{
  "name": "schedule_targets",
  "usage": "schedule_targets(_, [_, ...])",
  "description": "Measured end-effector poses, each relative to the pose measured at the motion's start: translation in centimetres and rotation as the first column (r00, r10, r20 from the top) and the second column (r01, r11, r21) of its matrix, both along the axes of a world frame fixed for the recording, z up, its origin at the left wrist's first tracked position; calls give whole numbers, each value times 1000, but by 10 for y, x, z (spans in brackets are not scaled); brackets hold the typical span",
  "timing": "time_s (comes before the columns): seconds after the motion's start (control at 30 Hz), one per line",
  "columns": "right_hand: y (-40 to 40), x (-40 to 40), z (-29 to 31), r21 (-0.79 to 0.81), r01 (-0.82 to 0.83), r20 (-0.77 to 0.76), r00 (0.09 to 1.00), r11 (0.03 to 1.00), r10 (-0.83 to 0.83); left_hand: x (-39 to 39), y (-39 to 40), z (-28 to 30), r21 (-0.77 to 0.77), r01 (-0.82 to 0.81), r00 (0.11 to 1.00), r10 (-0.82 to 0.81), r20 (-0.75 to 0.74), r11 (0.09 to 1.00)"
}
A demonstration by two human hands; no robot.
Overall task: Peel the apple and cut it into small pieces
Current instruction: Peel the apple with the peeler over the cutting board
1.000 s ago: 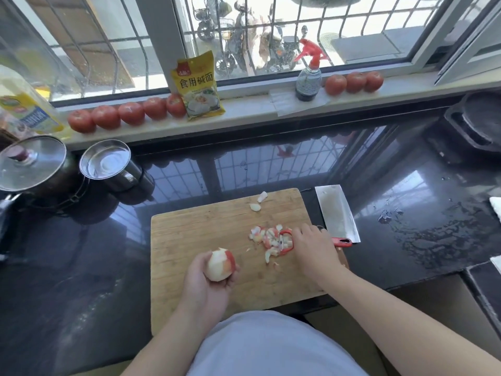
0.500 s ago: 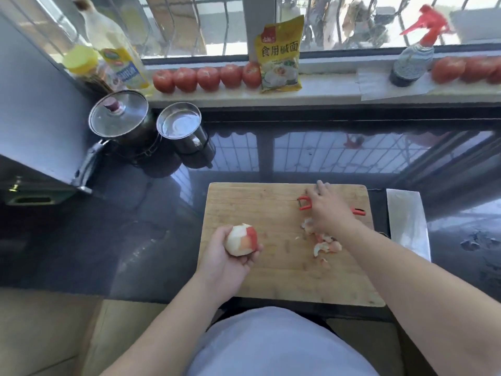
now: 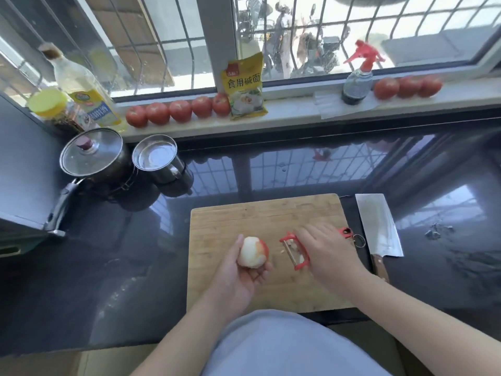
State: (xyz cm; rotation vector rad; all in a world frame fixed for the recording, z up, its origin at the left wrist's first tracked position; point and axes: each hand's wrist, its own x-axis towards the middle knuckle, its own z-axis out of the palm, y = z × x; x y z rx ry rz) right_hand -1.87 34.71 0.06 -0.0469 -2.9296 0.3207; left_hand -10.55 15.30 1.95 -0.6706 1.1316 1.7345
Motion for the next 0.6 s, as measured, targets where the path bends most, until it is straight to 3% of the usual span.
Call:
schedule_targets(0.1, [-21, -10, 21, 113, 21, -86, 996, 993, -11, 0, 11, 5, 4, 27, 999, -27, -20, 1000])
schedule_targets(0.23, [-38, -22, 24, 209, 86, -30, 996, 974, -81, 2, 19, 6, -53, 17, 999, -19, -48, 998])
schedule_targets(0.43, [-46, -24, 28, 248, 78, -6, 997, 966, -79, 2, 24, 7, -144, 30, 999, -36, -40, 989])
schedule_targets(0.6, [-42, -21, 31, 264, 80, -17, 997, 961, -78, 4, 25, 3, -127, 70, 997, -74, -25, 989])
